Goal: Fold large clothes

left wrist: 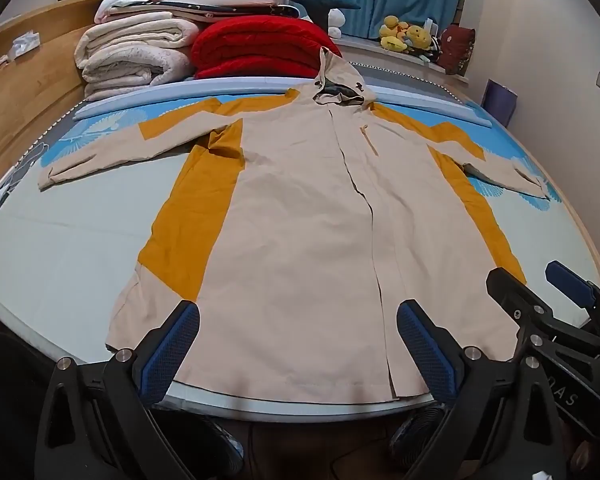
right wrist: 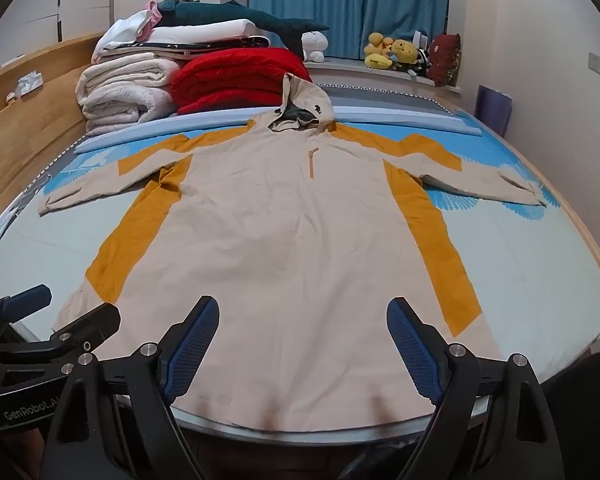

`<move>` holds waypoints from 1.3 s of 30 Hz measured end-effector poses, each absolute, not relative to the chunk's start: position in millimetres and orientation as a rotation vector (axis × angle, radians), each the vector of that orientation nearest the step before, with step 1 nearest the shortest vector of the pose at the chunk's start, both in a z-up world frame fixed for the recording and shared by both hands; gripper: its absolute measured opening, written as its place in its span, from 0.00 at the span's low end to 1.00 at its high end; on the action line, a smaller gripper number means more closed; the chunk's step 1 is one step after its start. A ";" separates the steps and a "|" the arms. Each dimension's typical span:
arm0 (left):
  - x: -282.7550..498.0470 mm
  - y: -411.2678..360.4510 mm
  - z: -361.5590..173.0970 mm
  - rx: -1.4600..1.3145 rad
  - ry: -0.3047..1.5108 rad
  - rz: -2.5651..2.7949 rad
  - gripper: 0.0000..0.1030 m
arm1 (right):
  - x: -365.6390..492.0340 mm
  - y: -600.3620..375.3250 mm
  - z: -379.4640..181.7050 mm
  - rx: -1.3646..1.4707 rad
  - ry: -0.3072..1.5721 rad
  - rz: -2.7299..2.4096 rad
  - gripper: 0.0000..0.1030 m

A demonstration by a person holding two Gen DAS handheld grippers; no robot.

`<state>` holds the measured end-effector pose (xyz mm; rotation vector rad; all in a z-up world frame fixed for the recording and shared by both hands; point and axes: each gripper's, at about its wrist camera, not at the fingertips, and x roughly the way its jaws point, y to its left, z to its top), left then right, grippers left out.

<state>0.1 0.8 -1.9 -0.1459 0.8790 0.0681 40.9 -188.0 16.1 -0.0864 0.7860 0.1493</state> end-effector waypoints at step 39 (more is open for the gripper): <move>-0.1 0.2 -1.3 -0.146 0.879 0.069 0.94 | 44.0 -186.3 13.5 -0.083 0.790 0.151 0.84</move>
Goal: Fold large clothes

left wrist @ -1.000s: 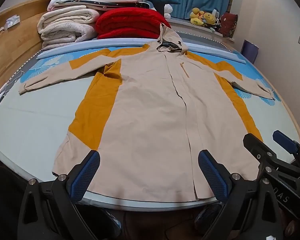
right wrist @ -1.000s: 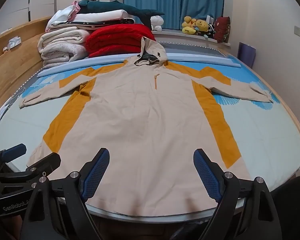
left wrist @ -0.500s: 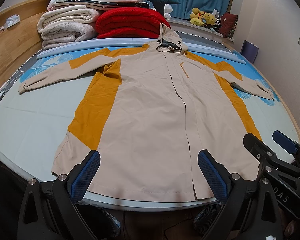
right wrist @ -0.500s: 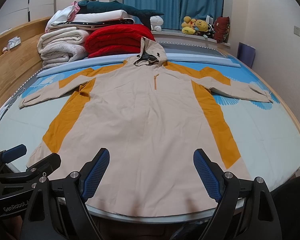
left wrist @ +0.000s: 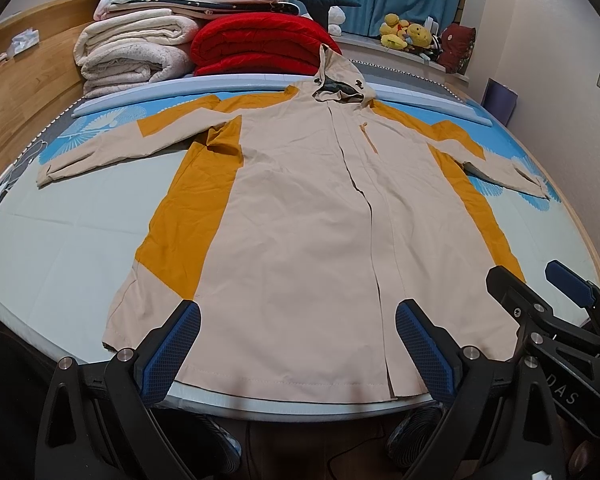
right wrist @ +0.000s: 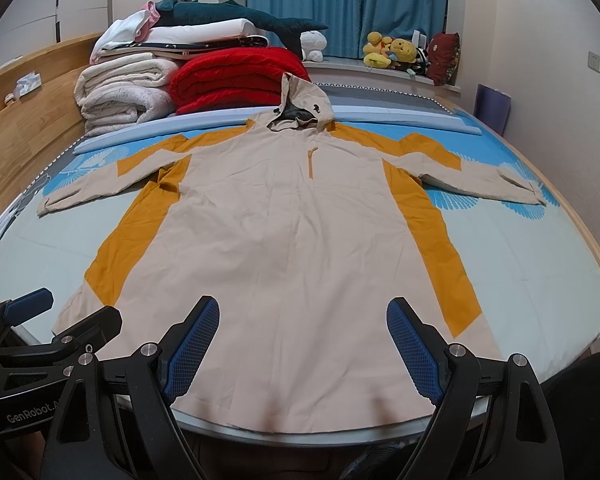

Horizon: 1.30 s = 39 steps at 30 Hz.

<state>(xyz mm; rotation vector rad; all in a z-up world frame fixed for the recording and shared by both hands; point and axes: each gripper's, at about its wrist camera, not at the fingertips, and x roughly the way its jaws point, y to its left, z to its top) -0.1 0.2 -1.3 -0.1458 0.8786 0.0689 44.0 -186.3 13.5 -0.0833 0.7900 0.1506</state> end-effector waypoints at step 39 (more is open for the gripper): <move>95.9 62.6 74.9 -0.123 0.686 0.122 0.55 | 146.0 -173.4 62.2 -0.142 0.784 0.146 0.80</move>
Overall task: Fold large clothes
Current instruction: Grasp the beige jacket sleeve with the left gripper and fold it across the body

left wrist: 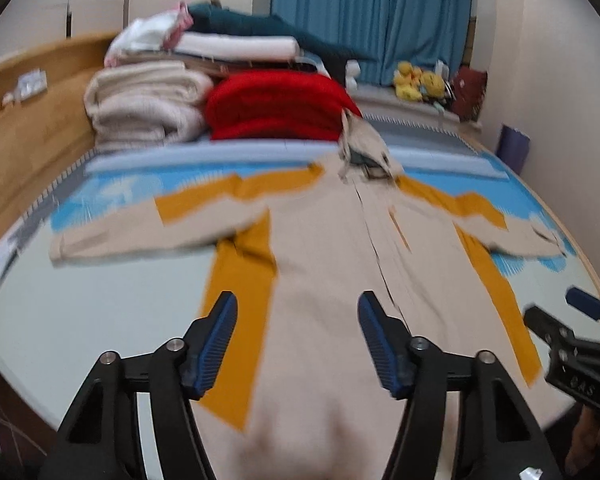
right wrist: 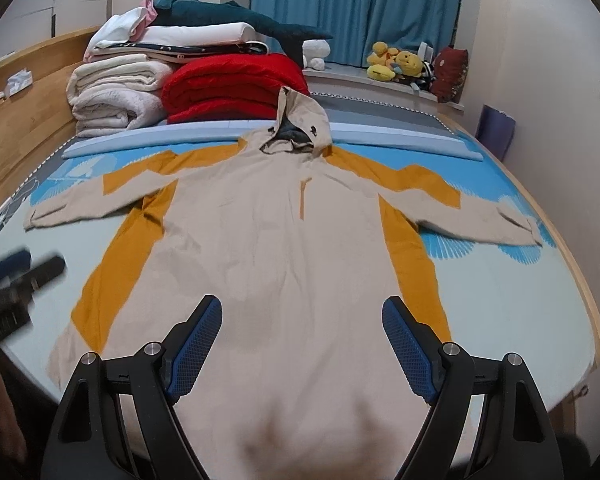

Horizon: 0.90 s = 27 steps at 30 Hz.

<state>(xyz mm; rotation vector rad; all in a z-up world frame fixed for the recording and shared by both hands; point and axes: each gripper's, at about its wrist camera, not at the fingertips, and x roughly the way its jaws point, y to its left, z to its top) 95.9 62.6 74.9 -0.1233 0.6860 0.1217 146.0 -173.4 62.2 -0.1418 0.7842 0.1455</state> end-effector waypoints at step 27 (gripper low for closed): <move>256.5 443.2 -93.5 -0.647 0.939 0.741 0.32 | 389.5 -128.4 56.6 -0.098 0.777 0.342 0.35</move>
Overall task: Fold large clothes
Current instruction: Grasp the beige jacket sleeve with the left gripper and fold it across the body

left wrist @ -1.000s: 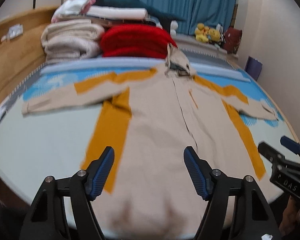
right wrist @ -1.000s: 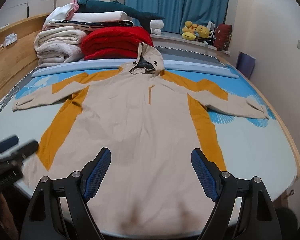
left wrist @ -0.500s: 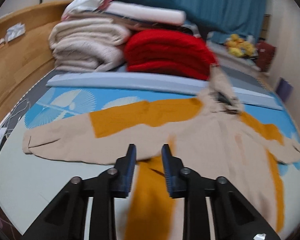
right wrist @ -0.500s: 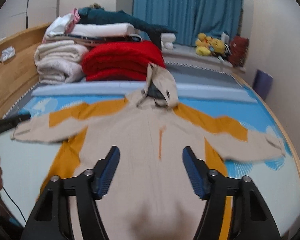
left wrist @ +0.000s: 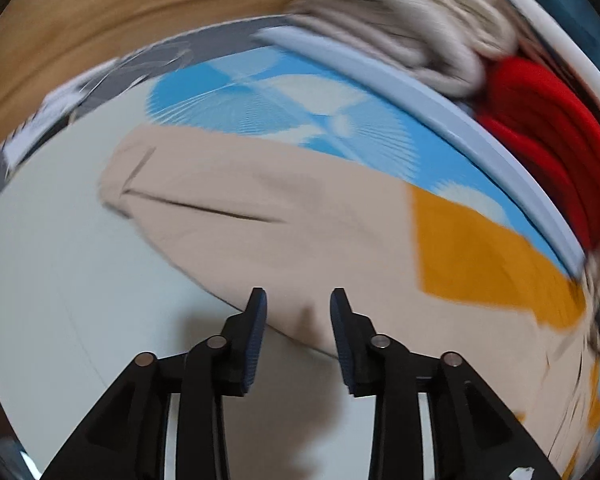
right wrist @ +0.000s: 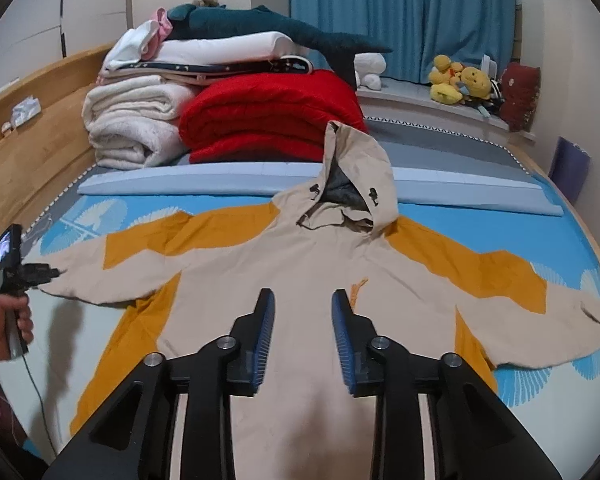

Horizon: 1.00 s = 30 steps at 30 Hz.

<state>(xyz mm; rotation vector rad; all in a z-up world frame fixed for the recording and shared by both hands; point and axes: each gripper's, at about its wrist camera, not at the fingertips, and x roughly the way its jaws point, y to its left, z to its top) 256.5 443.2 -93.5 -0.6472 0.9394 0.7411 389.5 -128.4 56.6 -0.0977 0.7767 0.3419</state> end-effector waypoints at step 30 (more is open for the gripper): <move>219.6 534.9 -128.0 -0.950 0.789 0.966 0.01 | 425.9 -151.3 4.7 -0.084 0.971 0.242 0.54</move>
